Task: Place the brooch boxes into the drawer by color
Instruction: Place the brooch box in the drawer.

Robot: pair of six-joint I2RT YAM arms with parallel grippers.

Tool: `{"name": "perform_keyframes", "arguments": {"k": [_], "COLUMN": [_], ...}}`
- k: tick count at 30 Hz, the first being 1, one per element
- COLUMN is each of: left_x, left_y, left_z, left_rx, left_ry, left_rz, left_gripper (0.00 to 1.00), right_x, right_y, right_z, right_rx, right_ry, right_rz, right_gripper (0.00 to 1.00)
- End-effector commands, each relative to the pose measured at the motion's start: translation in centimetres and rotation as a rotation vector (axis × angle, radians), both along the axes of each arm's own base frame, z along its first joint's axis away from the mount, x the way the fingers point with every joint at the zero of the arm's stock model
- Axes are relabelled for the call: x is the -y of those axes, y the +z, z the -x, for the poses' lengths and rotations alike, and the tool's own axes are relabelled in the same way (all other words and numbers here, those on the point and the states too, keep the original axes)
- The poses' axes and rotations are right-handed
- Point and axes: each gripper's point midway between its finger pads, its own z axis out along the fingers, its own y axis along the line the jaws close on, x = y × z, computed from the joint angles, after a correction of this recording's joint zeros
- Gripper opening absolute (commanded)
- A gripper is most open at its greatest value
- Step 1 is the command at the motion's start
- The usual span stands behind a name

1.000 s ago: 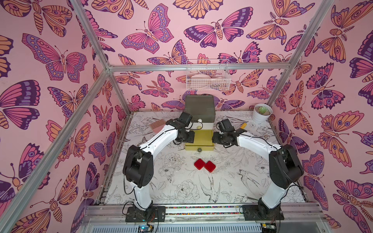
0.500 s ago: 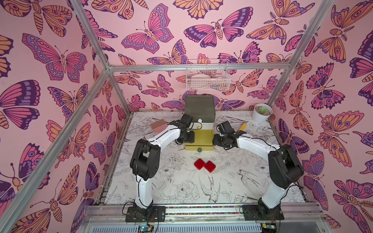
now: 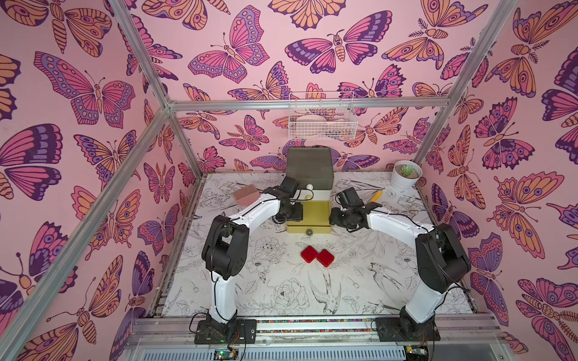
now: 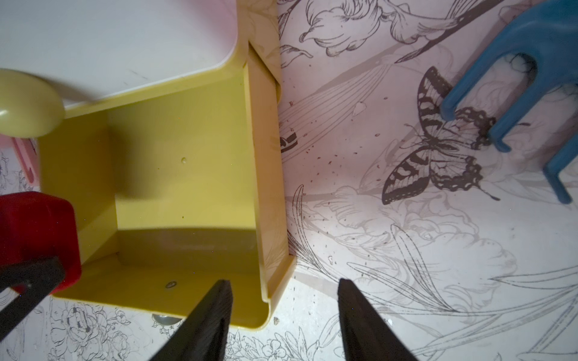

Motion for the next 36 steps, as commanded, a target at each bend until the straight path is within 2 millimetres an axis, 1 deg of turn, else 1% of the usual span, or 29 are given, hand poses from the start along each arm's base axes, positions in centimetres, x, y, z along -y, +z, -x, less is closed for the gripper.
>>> {"name": "perform_keyframes", "arguments": {"k": [1,4,10,12,16,19,22,25,27,31,36], "left_x": [0.2,0.1,0.1,0.2,0.6,0.7,0.5,0.3,0.7,1.7,2.3], "left_y": [-1.4,-1.4,-0.6,0.0,2.8,4.7,5.7,5.6,5.4,3.8,1.2], "left_z": [0.5,0.6,0.4,0.3,0.3,1.0,2.7,5.2,7.3,11.3,14.5], "left_rx": [-0.033,-0.033,-0.012,0.004,0.058,0.091,0.098,0.096,0.094,0.06,-0.011], "left_ry": [0.002,0.002,-0.004,-0.008,-0.038,-0.075,-0.14,-0.225,-0.312,-0.489,-0.642], "left_rz": [-0.005,-0.007,-0.007,-0.001,0.032,0.055,0.041,0.002,-0.001,0.009,-0.014], "left_gripper": [0.68,0.7,0.73,0.74,0.75,0.75,0.75,0.75,0.75,0.75,0.75], "right_x": [0.1,0.1,0.0,-0.1,-0.1,0.0,0.1,0.4,0.6,1.4,2.9], "right_y": [0.6,0.5,0.6,0.7,1.1,1.7,2.1,2.2,2.1,2.1,2.5], "right_z": [-0.1,-0.1,-0.2,-0.2,-0.4,-0.5,-0.6,-0.7,-0.8,-1.1,-1.3], "right_rx": [0.01,0.008,0.009,0.012,0.028,0.046,0.059,0.064,0.062,0.064,0.069], "right_ry": [-0.013,-0.012,-0.012,-0.01,-0.006,0.0,0.0,-0.006,-0.014,-0.046,-0.087], "right_rz": [-0.019,-0.02,-0.026,-0.029,-0.031,-0.025,-0.018,-0.018,-0.025,-0.062,-0.09], "right_gripper": [0.6,0.6,0.6,0.6,0.6,0.6,0.61,0.63,0.63,0.65,0.66]}}
